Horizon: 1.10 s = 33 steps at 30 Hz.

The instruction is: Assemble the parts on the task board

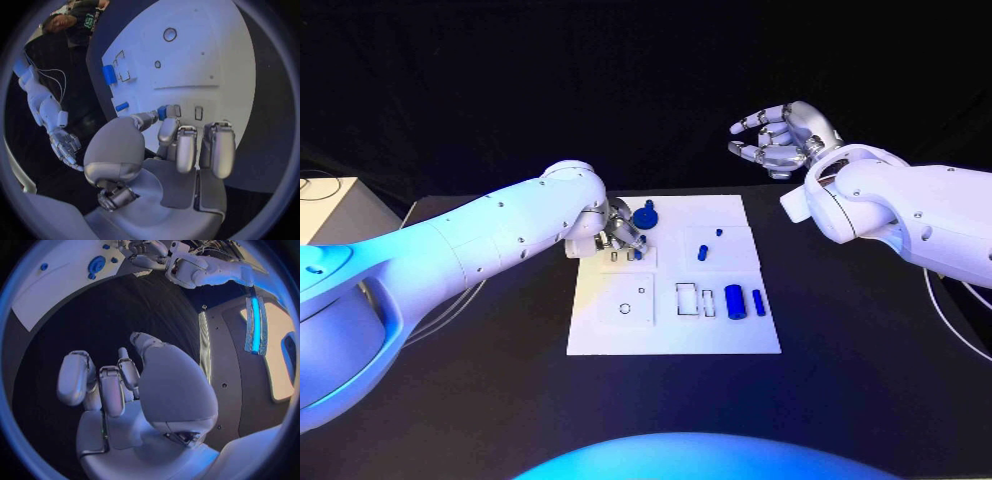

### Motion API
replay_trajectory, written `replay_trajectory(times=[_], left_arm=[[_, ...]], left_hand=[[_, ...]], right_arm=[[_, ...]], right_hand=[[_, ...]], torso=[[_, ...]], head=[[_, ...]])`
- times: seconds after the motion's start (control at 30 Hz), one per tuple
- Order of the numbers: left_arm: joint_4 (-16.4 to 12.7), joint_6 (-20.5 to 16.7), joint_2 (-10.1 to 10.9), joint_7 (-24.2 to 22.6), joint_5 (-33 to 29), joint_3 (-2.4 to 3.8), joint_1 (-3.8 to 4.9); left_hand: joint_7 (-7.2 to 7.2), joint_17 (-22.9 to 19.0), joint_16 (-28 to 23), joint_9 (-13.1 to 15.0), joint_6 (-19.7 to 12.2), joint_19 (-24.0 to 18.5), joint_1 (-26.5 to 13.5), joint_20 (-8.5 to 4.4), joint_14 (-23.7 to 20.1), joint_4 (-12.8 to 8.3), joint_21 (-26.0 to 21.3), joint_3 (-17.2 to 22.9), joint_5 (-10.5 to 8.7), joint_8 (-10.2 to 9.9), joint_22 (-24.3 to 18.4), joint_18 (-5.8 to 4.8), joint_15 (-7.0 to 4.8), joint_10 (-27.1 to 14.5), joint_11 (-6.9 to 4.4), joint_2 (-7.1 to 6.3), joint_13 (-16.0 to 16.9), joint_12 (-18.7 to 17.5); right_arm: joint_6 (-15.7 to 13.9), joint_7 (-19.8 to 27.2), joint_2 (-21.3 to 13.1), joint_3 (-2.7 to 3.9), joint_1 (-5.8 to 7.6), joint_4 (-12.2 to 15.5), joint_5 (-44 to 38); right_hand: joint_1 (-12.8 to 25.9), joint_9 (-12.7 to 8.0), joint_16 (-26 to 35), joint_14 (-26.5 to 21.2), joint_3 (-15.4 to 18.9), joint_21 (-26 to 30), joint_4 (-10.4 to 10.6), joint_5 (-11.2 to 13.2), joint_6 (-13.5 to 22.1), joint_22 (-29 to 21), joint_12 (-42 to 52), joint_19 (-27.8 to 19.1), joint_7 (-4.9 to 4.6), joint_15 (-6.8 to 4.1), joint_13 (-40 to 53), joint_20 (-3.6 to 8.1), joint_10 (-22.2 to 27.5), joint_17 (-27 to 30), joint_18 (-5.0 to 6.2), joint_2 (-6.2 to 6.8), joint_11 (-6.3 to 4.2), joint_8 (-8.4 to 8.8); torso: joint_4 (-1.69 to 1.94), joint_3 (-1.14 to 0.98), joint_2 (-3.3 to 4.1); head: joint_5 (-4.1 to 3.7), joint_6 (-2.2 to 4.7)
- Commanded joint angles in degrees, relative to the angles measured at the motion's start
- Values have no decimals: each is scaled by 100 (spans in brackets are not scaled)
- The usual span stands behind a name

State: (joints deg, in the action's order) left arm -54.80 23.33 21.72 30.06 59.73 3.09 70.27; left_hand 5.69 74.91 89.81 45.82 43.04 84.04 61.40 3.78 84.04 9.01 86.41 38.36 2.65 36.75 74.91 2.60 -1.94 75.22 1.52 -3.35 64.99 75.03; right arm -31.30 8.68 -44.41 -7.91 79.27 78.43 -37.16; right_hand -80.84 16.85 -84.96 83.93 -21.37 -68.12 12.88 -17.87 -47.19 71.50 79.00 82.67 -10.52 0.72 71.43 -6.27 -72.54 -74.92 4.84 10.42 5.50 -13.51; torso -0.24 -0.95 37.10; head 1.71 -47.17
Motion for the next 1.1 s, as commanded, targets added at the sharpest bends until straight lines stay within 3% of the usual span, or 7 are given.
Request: replay_trajectory(times=[0.03, 0.53, 0.83, 0.9, 1.0, 1.1], left_arm=[[8, 24, -10, -63, -119, -4, -9], [-18, 49, 58, -83, -505, -4, -14], [-198, -78, 310, -70, -1007, 2, -13], [-260, -115, 375, -69, -1078, 4, -12], [-401, -183, 506, -69, -1160, 7, -9], [-496, -219, 591, -69, -1161, 9, -7]], left_hand=[[5, 1509, 19, 37, -43, 167, 100, -36, 596, -115, -22, 151, 17, 22, 614, -70, -29, -45, -18, 28, -21, -46], [-8, 1509, 19, 250, -53, 158, 184, -42, 596, -651, -33, 765, 23, 106, 605, -67, -40, -79, -32, 44, -133, -145], [-20, 1509, 19, 468, -27, 176, 86, -42, 596, -889, -22, 1180, 73, 272, 638, -73, -55, 9, -52, 83, -80, -123], [-26, 1509, 19, 533, -15, 180, 0, -45, 596, -935, -20, 1279, 231, 321, 644, -74, -61, 34, -55, 55, -62, -112], [-52, 1509, 19, 659, 24, 194, -196, -61, 596, -1006, -9, 1388, 806, 417, 670, -78, -84, 81, -81, -18, -39, -102], [-74, 1509, 19, 725, 58, 199, -288, -74, 596, -1047, -6, 1423, 1091, 470, 680, -80, -102, 107, -103, -46, -20, -95]], right_arm=[[82, 26, 10, 2, 3, 5, -65], [111, 15, 24, 1, 3, -18, -137], [132, 2, 14, 1, 2, -35, -179], [134, 0, 11, 1, 2, -39, -184], [137, -3, 5, 0, 1, -49, -191], [138, -4, 2, 0, 1, -57, -194]], right_hand=[[12, -6, 18, 383, -21, 38, -3, -13, 30, -1, -25, -47, 1, -8, -9, 8, 31, -614, 28, 59, -6, -19], [16, -7, 20, 383, -31, 39, -6, -14, 33, -1, -23, -47, 1, -8, -9, 7, 29, -612, 28, 60, -5, -22], [30, -7, 23, 382, -56, 42, -12, -16, 42, -1, -21, -46, -1, -7, -9, 7, 25, -608, 28, 66, -4, -30], [34, -7, 23, 382, -58, 42, -12, -15, 45, 0, -23, -45, -1, -7, -13, 7, 28, -607, 28, 68, -3, -30], [34, -7, 23, 382, -58, 42, -12, -15, 45, 0, -23, -45, -1, -7, -13, 7, 28, -607, 28, 68, -3, -30], [34, -7, 23, 382, -58, 42, -12, -15, 45, 0, -23, -45, -1, -7, -13, 7, 28, -607, 28, 68, -3, -30]], torso=[[0, -3, -2], [-1, -5, -1], [9, -12, -11], [11, -9, -10], [13, -11, -11], [27, -15, -18]], head=[[2, -7], [-2, -8], [-20, -7], [-20, -2], [-11, 4], [-16, -1]])
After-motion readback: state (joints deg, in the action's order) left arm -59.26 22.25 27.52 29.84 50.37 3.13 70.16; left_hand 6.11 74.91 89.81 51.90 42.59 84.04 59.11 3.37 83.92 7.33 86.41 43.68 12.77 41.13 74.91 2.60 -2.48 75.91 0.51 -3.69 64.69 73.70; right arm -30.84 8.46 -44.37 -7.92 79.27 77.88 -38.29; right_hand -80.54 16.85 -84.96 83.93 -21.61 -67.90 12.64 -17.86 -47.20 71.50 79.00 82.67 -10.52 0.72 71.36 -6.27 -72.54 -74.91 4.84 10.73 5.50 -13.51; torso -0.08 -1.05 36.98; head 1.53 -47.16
